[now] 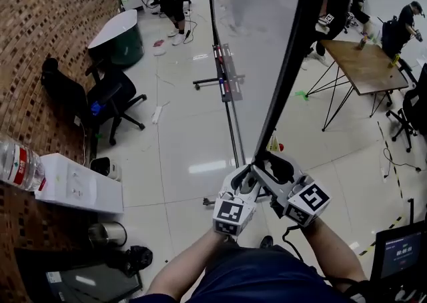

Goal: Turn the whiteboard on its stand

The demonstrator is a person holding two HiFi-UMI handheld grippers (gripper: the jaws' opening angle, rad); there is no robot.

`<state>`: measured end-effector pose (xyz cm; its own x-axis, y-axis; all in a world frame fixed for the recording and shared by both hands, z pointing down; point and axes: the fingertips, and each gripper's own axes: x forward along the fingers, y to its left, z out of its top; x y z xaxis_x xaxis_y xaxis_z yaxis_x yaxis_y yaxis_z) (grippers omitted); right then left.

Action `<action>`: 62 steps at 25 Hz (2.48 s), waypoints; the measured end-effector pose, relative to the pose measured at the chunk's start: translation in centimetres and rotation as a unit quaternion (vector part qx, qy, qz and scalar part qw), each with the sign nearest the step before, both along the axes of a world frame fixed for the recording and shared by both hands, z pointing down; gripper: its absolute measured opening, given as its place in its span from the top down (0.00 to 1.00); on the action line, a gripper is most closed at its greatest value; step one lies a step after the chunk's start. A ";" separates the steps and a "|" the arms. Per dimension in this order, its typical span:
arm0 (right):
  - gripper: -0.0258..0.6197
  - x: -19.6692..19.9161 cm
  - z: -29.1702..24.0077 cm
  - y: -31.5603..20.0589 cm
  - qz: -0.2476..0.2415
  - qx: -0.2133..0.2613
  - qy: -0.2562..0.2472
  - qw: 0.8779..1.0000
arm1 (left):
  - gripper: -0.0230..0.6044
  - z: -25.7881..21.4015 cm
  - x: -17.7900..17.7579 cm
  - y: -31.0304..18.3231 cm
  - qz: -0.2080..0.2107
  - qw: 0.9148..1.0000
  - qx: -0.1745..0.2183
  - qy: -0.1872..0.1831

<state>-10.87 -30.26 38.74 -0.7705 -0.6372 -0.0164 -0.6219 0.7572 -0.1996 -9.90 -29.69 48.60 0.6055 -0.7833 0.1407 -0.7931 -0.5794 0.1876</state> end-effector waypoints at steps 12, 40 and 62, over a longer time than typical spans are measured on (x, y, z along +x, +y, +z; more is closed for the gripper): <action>0.70 1.9 0.5 5.4 -0.055 0.001 0.018 0.998 | 0.63 -1.1 3.0 2.9 -0.076 0.991 0.051 -0.097; 0.71 9.3 0.9 13.7 0.046 0.010 0.049 0.998 | 0.65 -0.6 10.0 11.6 -0.027 0.996 0.066 -0.061; 0.71 12.2 1.4 21.2 0.010 0.002 0.045 0.999 | 0.68 0.7 12.3 19.4 -0.048 0.997 0.032 -0.054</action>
